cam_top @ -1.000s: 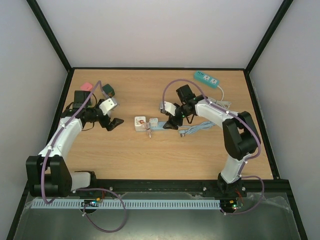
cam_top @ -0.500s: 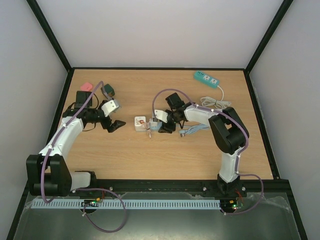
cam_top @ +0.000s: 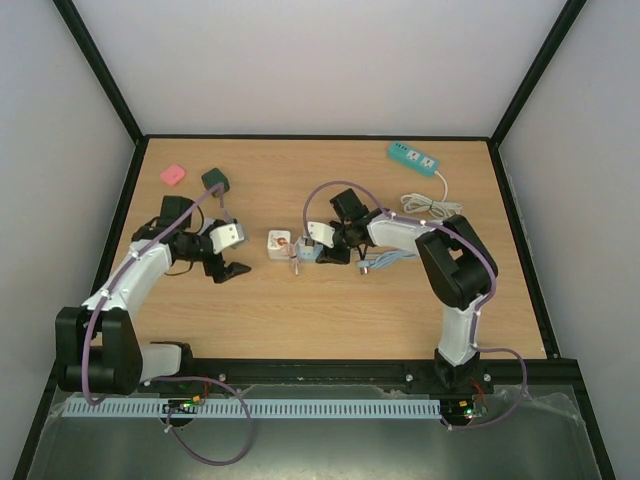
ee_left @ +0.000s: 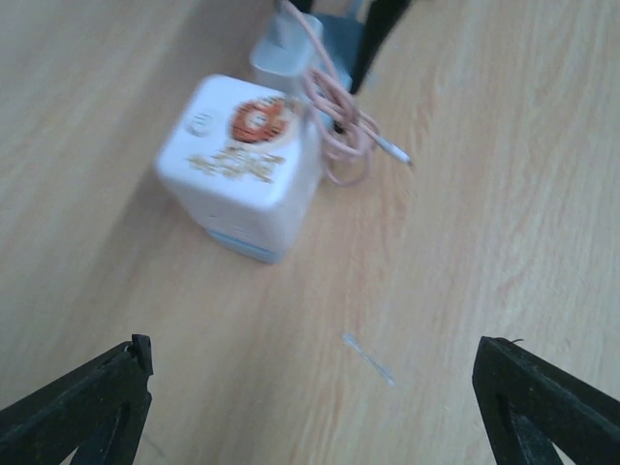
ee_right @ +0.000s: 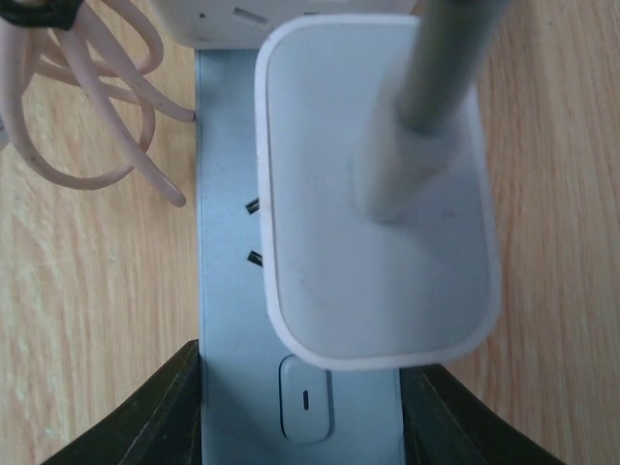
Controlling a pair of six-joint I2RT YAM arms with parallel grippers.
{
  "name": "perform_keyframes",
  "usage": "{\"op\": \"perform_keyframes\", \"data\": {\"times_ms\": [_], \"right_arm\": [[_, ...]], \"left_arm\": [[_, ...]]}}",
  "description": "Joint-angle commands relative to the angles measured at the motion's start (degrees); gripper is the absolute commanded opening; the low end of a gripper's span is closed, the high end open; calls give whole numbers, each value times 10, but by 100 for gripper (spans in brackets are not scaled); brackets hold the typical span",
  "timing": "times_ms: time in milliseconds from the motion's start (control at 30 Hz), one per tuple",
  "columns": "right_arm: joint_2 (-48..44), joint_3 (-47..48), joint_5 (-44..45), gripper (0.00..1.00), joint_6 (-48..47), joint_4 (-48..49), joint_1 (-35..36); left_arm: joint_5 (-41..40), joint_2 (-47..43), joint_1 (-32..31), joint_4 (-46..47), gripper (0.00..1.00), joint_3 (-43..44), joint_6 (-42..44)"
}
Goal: Pull the plug off the socket
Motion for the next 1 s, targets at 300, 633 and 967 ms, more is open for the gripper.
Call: {"op": "perform_keyframes", "data": {"times_ms": [300, 633, 967], "right_arm": [[-13, -67, -56, 18, 29, 20, 83], [-4, -80, -55, 14, 26, 24, 100], [-6, -96, -47, 12, 20, 39, 100]], "left_arm": [[-45, -46, -41, 35, 94, -81, 66], [-111, -30, -126, 124, 95, -88, -3], [-130, 22, -150, 127, 85, -73, -4]]}}
